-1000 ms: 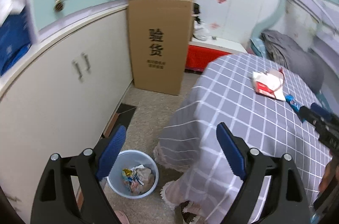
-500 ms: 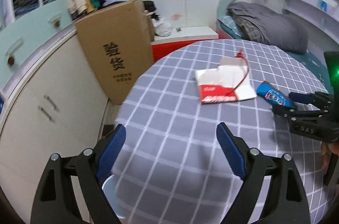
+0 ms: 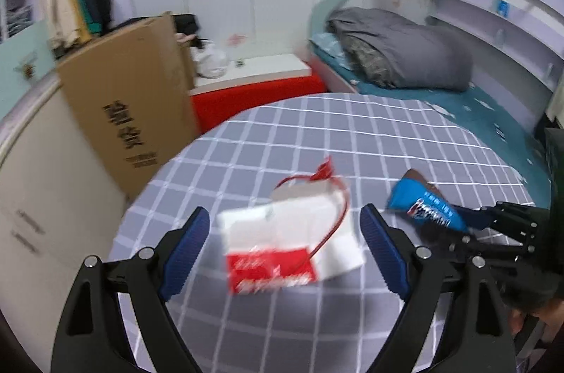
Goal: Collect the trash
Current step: 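Grasp the red-white paper bag with the left tool while the right tool holds the blue wrapper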
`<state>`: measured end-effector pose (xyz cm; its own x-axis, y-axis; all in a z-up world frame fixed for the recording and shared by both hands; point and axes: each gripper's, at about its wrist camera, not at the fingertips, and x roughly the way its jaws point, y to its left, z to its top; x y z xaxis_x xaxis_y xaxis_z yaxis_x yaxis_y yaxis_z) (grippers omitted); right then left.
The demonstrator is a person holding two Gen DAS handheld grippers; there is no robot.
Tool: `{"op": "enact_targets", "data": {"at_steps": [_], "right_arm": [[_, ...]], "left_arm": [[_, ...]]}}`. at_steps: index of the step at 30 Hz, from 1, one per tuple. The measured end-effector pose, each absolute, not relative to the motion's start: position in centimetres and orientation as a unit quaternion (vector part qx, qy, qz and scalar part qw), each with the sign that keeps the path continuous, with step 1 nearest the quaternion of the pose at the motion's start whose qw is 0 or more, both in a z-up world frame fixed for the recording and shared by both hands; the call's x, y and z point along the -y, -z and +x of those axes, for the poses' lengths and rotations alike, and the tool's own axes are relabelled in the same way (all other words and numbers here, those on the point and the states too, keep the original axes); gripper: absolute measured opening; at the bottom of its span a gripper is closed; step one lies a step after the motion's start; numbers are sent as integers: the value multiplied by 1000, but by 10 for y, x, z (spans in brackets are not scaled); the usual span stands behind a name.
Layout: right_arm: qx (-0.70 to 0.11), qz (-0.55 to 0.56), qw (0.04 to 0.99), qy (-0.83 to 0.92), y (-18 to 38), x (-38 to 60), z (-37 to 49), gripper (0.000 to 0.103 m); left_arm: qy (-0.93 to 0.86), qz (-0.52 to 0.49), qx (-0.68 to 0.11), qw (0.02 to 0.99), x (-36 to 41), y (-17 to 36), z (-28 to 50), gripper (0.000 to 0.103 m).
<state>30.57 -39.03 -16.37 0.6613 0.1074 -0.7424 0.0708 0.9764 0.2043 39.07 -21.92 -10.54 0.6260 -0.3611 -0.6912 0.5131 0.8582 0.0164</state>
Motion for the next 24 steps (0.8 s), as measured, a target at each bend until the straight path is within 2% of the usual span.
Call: {"op": "enact_targets", "data": {"at_steps": [14,17,19,24], "right_arm": [[-397,103,912,-9,158,391,301,35],[-391,97,915,-4,156,389,298,35],[-389,98,916,-2,154,389,298,35],[-383,87,920,6,152,385,295,35]], "left_arm": [[334,188,-357,852,268,132,426,85],[343,221,-346,845,275,135,418,77],[348,232,-347,840,274,136,413,63],[353,239,-350,834,269,137,407,62]]}}
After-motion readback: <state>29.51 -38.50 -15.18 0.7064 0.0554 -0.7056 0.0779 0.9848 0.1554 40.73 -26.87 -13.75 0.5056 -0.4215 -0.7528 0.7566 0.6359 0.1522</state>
